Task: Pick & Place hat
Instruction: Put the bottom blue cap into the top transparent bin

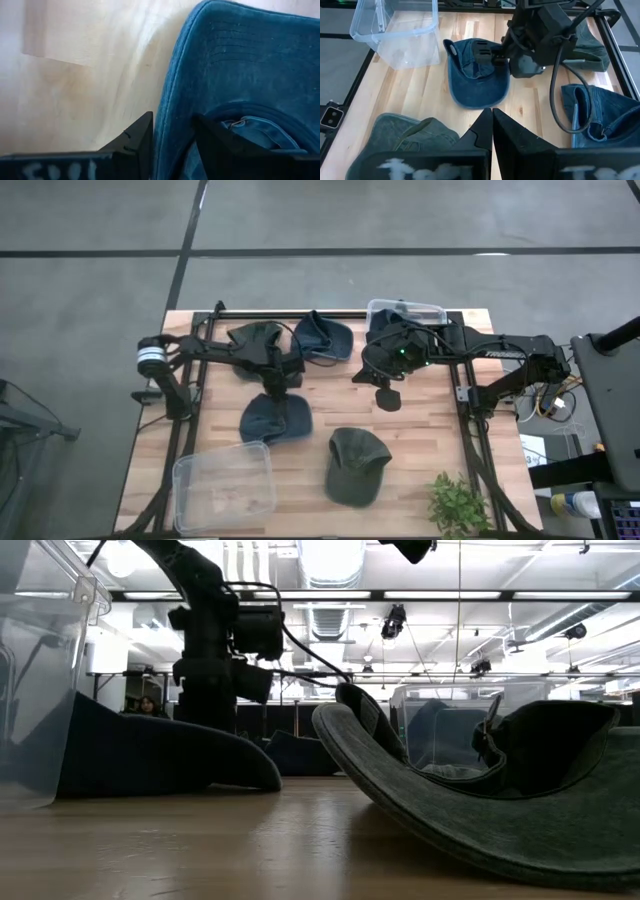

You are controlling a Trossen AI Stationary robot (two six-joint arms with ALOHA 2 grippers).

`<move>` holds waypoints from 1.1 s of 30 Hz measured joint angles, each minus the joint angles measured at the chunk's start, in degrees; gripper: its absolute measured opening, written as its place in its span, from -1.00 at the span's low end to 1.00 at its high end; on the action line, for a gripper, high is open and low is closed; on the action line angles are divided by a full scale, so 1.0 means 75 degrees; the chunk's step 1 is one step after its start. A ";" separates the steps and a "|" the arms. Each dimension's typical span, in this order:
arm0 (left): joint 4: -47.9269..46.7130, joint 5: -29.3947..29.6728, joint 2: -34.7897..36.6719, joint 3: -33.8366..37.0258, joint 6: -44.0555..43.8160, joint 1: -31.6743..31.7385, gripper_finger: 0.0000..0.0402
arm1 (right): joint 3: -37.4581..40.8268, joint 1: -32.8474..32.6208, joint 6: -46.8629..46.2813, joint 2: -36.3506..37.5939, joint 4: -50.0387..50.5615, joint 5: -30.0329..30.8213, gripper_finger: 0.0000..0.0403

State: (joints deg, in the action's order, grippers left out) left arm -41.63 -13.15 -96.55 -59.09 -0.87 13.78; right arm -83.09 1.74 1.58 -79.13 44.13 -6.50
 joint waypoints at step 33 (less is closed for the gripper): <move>-0.3241 0.1771 0.1302 -0.3796 0.0575 0.0006 -0.98 | 0.0000 0.0000 -0.0169 0.0000 0.0004 0.0005 -0.96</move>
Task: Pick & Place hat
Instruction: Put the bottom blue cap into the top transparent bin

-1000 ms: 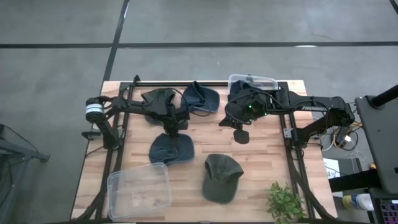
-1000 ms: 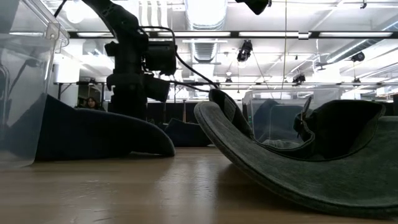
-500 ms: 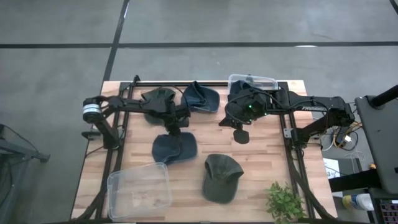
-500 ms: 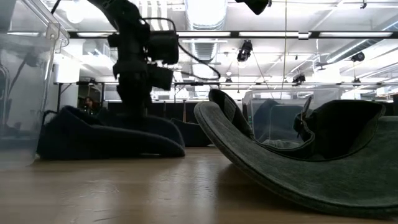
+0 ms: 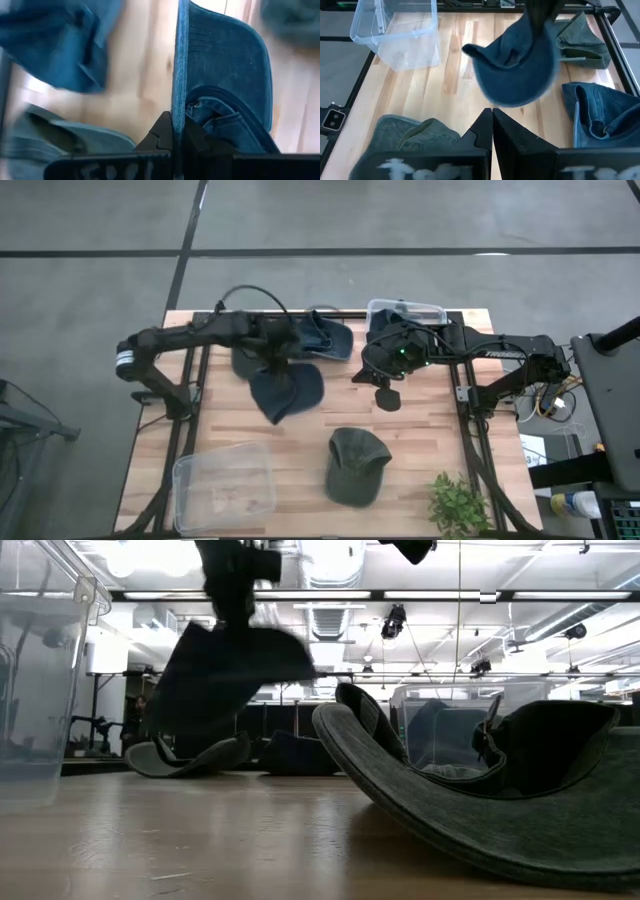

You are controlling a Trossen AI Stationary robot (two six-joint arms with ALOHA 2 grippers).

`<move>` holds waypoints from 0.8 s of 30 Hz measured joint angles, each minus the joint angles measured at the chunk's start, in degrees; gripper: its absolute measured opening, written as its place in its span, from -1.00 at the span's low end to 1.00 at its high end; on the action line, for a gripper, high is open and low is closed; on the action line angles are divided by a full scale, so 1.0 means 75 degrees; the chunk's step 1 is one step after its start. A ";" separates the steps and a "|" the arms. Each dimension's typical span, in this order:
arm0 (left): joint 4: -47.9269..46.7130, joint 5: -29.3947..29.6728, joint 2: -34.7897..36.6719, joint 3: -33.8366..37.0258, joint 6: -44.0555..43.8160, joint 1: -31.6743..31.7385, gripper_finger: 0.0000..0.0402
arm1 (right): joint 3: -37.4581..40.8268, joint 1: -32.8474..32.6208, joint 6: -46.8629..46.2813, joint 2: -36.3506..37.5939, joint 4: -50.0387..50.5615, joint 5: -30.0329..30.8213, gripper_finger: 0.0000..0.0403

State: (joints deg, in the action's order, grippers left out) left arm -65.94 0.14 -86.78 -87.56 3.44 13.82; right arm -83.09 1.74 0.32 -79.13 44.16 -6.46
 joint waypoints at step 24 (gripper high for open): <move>0.0186 0.0875 0.0376 -0.2295 0.0542 -0.0440 -0.98 | 0.0000 0.0006 -0.0472 0.0000 -0.0031 0.0021 -0.84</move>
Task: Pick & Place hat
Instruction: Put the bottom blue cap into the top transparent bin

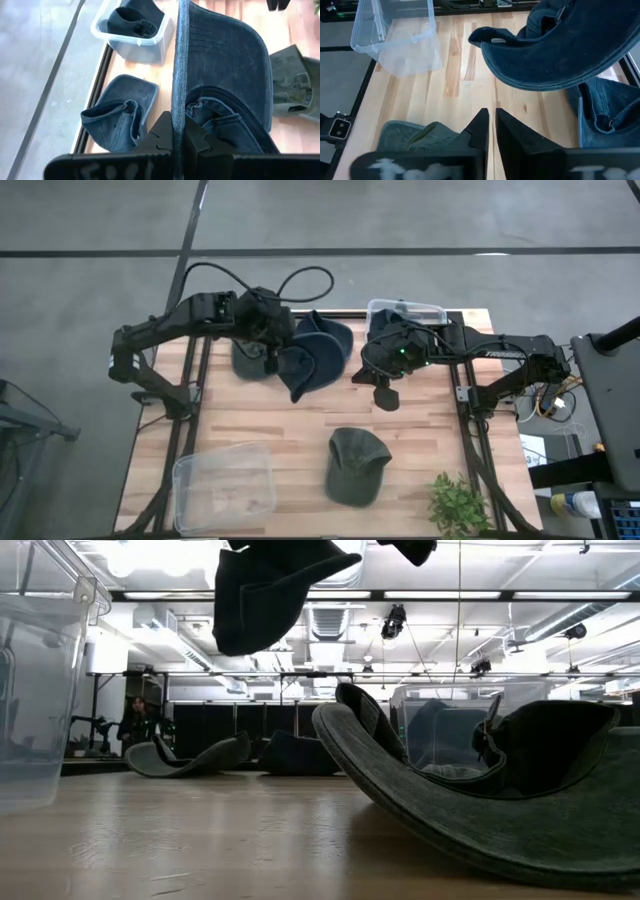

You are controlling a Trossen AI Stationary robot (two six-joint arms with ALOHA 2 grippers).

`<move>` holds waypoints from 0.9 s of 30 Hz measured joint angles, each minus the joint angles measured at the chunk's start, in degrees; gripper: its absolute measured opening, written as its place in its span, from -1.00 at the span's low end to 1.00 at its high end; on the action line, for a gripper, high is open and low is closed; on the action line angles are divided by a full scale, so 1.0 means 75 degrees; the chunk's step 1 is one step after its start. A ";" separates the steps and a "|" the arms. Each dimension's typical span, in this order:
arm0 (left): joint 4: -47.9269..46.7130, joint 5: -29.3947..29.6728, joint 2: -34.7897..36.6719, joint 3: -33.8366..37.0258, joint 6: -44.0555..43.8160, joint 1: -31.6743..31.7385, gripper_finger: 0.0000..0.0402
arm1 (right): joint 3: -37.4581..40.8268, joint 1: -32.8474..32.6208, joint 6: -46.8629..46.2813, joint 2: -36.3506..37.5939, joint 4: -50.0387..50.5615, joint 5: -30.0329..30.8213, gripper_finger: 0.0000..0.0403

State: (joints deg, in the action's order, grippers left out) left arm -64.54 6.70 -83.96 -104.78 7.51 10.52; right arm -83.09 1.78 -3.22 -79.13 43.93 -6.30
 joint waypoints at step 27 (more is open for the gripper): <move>0.0311 0.0320 0.0000 0.0015 0.0106 -0.0434 -0.98 | -0.1406 0.0764 0.0893 -0.0497 -0.0624 0.0993 -0.09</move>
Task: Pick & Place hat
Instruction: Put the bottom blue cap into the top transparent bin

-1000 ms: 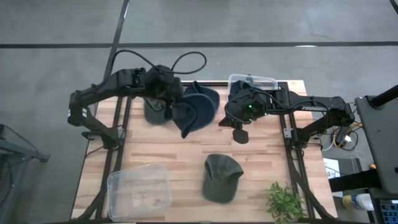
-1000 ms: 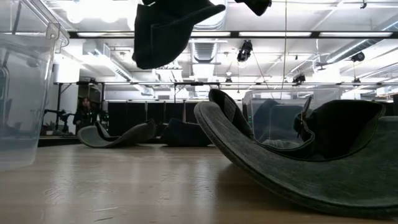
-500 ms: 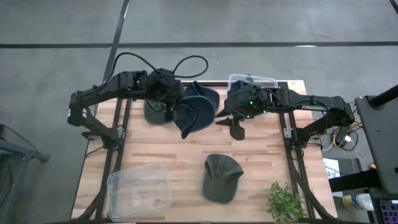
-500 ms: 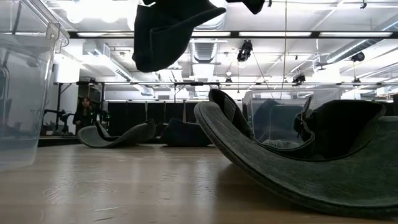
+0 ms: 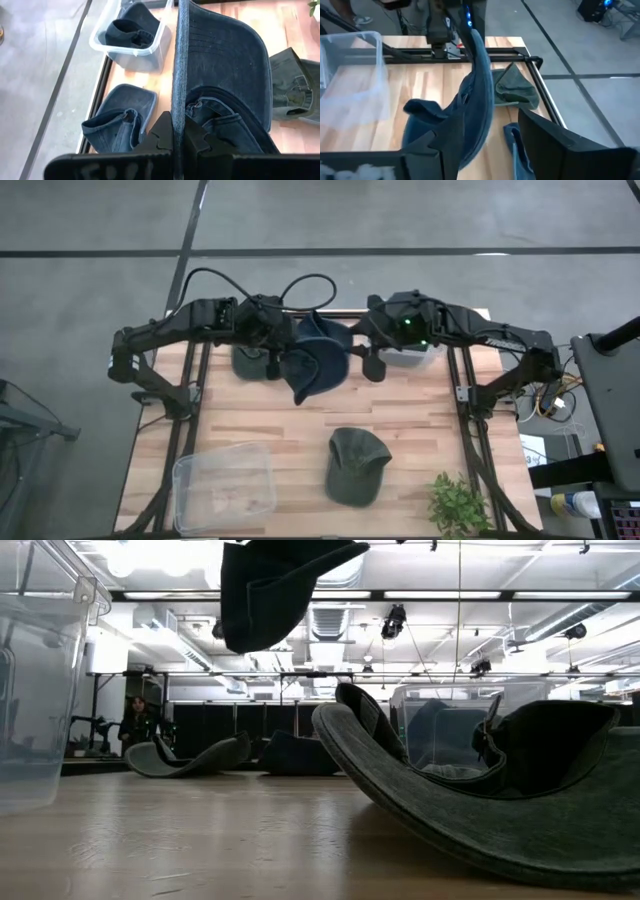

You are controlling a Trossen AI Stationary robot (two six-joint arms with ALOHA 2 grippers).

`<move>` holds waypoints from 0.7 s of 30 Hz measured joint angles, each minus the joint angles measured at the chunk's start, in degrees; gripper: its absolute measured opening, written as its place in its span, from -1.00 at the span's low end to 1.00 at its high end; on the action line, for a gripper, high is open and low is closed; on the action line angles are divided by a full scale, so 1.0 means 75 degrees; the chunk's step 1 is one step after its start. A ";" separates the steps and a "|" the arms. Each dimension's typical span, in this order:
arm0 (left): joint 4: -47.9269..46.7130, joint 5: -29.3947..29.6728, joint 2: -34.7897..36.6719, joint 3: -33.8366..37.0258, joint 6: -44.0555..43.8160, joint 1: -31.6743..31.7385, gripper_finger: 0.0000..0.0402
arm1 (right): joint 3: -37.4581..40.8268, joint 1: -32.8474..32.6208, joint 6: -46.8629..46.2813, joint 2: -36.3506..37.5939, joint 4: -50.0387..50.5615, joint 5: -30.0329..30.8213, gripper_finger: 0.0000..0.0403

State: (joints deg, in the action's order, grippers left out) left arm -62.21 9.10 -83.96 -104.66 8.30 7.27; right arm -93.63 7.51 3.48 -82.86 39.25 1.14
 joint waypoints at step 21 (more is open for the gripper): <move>0.0127 0.0000 0.0000 0.0000 0.0194 -0.0152 -0.98 | -0.3298 0.0188 0.0824 -0.2747 0.2163 -0.0621 -0.06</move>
State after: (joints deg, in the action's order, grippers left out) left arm -61.25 9.10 -83.96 -104.66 9.75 6.13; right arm -118.37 8.92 9.66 -103.46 55.47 -3.51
